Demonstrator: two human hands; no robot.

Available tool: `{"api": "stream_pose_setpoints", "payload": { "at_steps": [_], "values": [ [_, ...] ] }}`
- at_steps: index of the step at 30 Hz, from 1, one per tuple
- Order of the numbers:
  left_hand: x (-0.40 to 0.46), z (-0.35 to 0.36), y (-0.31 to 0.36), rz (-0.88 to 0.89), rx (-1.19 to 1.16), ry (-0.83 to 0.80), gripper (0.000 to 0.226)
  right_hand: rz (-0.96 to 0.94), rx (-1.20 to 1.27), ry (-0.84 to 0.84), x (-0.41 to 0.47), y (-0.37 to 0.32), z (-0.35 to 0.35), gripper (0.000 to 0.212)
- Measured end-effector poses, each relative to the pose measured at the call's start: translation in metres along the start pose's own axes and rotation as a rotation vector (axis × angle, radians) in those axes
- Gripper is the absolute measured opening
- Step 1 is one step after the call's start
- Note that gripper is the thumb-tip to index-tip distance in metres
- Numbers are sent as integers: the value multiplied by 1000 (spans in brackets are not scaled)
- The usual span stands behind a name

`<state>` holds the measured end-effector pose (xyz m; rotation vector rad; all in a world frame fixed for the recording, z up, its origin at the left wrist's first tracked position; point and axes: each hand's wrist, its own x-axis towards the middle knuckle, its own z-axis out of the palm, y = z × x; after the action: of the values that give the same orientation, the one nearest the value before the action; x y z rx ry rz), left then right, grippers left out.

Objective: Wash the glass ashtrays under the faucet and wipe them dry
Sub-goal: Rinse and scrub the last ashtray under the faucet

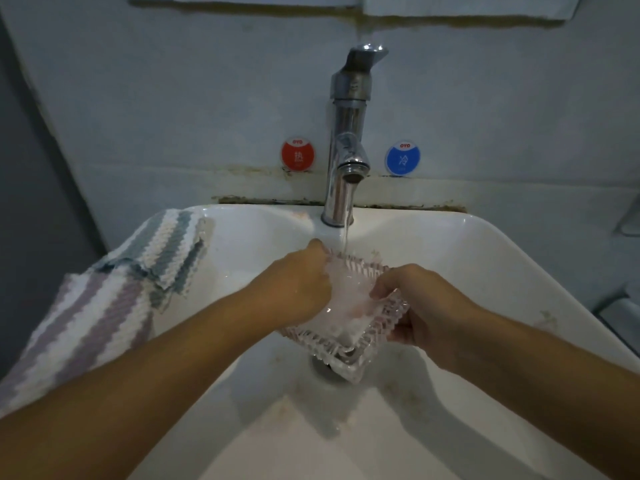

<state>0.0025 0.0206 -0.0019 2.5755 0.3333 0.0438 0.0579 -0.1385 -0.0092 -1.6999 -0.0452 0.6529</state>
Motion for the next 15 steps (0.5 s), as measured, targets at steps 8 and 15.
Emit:
{"api": "stream_pose_setpoints", "payload": {
  "at_steps": [8,15],
  "values": [
    [2,2,-1,44,77,61,13,-13,12,70,-5,3,7,39],
    [3,7,2,75,-151,67,19,-59,11,139,-7,0,4,28]
  ]
}}
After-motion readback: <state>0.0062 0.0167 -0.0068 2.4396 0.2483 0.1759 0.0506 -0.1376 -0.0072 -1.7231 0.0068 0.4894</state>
